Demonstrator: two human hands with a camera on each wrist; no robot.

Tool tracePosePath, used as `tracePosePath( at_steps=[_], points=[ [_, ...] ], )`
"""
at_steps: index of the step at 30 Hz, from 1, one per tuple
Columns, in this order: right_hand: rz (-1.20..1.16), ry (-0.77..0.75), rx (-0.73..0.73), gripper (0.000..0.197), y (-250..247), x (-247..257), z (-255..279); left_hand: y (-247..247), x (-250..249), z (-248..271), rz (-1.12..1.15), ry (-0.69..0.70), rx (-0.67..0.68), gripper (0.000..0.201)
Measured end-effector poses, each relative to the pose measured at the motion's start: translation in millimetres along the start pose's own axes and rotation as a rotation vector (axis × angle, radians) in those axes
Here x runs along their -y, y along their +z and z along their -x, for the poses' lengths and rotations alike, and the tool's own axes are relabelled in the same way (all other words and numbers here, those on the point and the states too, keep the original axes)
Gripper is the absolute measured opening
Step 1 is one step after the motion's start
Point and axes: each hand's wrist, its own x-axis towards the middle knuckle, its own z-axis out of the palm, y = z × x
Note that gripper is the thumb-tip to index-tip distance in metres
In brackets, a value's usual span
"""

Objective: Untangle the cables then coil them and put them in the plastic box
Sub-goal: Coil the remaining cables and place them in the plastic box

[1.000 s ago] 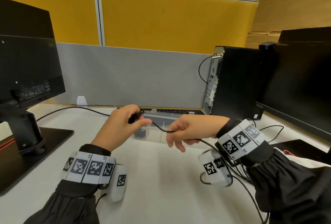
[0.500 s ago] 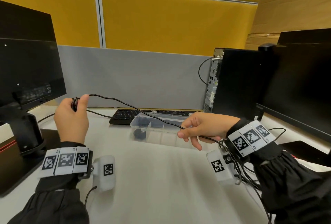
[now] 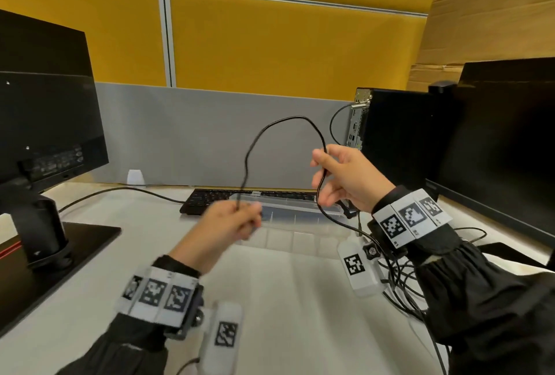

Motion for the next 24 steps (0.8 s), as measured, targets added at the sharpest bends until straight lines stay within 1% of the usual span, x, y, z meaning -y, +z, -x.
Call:
tracePosePath(
  at_steps=[2, 3, 4, 5, 7, 10, 12, 14, 15, 17, 19, 20, 22, 24],
  points=[
    [-0.026, -0.019, 0.041, 0.026, 4, 3, 2, 30, -4, 8, 0.061, 0.007, 0.145, 0.033],
    [-0.03, -0.03, 0.061, 0.027, 6, 4, 2, 43, -6, 11, 0.064, -0.001, 0.194, 0.041],
    [-0.026, -0.042, 0.083, 0.028, 7, 5, 3, 53, -6, 13, 0.056, -0.01, 0.226, 0.044],
    [-0.015, -0.056, 0.105, 0.028, 8, 6, 3, 63, -8, 15, 0.053, -0.015, 0.234, 0.043],
    [0.019, -0.077, 0.148, 0.029, 7, 8, 3, 76, -9, 17, 0.065, -0.032, 0.193, 0.035],
    [0.058, -0.093, 0.19, 0.03, 7, 10, 2, 86, -8, 14, 0.119, -0.053, 0.072, 0.03],
    [0.075, -0.096, 0.213, 0.031, 9, 8, 1, 88, -6, 12, 0.155, -0.048, 0.023, 0.026],
    [0.067, -0.109, 0.232, 0.037, 11, 7, -1, 88, -3, 10, 0.186, -0.047, 0.006, 0.025],
    [0.054, -0.127, 0.224, 0.045, 11, 6, -2, 87, -3, 10, 0.204, -0.045, 0.008, 0.025],
    [-0.009, -0.15, 0.151, 0.065, 6, 3, -6, 86, -8, 13, 0.256, -0.027, 0.033, 0.025],
    [-0.119, -0.148, 0.005, 0.076, 0, -4, -17, 87, -16, 16, 0.312, 0.007, 0.075, 0.024],
    [-0.154, -0.147, -0.079, 0.076, -2, -8, -24, 88, -20, 17, 0.332, 0.025, 0.102, 0.024],
    [-0.144, -0.151, -0.236, 0.073, 0, -17, -36, 95, -28, 22, 0.331, 0.07, 0.172, 0.024],
    [-0.127, -0.145, -0.331, 0.069, 2, -25, -46, 102, -31, 27, 0.283, 0.116, 0.253, 0.021]
  ],
)
